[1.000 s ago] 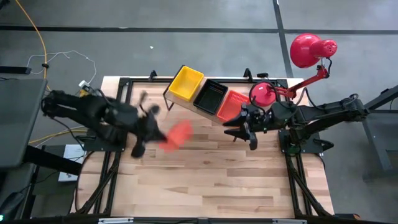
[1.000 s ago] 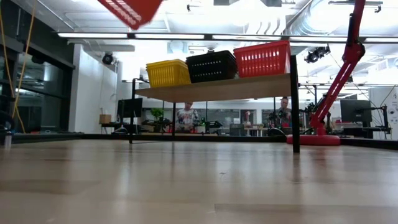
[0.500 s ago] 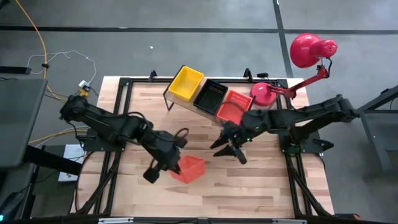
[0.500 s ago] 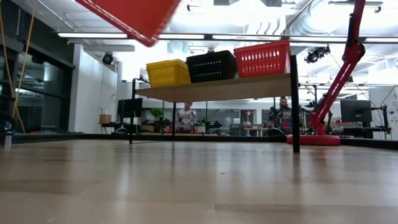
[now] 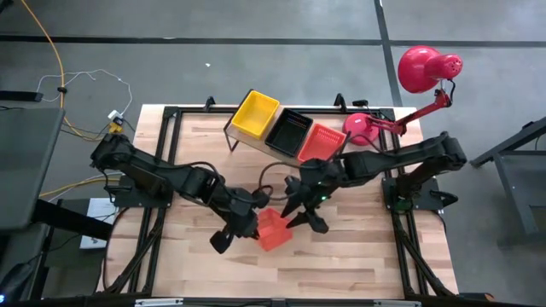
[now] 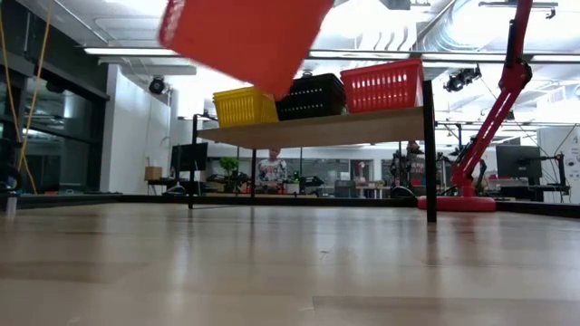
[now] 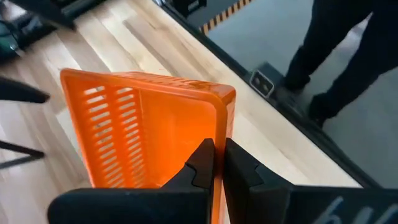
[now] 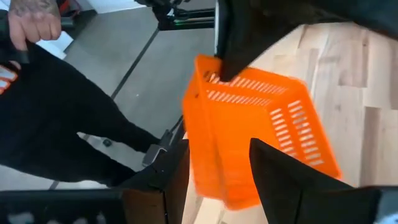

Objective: Stack baskets on shelf by color
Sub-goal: Stack the orange bin on top of the orange bin on the shelf

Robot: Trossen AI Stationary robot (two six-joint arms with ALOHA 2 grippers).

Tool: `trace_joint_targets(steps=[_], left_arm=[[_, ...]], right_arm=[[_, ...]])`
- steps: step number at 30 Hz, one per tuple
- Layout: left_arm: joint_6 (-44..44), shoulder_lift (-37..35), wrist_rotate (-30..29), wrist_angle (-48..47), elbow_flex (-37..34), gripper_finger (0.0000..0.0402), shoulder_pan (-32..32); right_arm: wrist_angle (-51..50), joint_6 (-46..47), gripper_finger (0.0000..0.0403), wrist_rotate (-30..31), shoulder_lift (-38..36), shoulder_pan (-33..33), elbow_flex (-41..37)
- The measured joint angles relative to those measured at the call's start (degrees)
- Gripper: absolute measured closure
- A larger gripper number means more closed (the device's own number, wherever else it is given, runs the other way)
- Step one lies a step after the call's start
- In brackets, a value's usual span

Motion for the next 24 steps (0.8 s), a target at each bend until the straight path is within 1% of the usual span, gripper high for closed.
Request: trace_joint_targets(steps=[2,6,11,17,19,21,24], left_arm=[[0.6,0.2,-0.4,0.5,-0.1,0.0401,0.0],[1.9,0.6,-3.7,0.9,0.0,0.0401,0.0],[2.2,0.7,-3.7,1.5,0.0,0.0401,1.0],[2.6,0.9,-3.8,3.2,0.0,0.0401,1.4],[2.6,0.9,-3.9,3.3,0.0,0.0401,1.4],[1.2,0.9,-3.9,3.8,0.0,0.0398,1.4],[-3.1,0.9,-3.8,5.1,0.0,0.0387,1.4]], right_arm=[[-0.1,0.1,0.025,-0.5,0.8,0.3,0.1],[-0.3,0.3,0.025,-2.4,2.1,1.0,0.1],[0.4,1.2,0.025,-3.1,2.8,2.1,0.1],[0.0,3.6,0.0254,-1.8,3.3,3.0,0.1],[-0.1,4.3,0.0268,-1.5,3.3,3.2,0.1],[-0.2,4.9,0.0293,-1.0,3.3,3.3,0.1],[-1.1,5.8,0.0356,-0.9,3.1,3.2,0.1]])
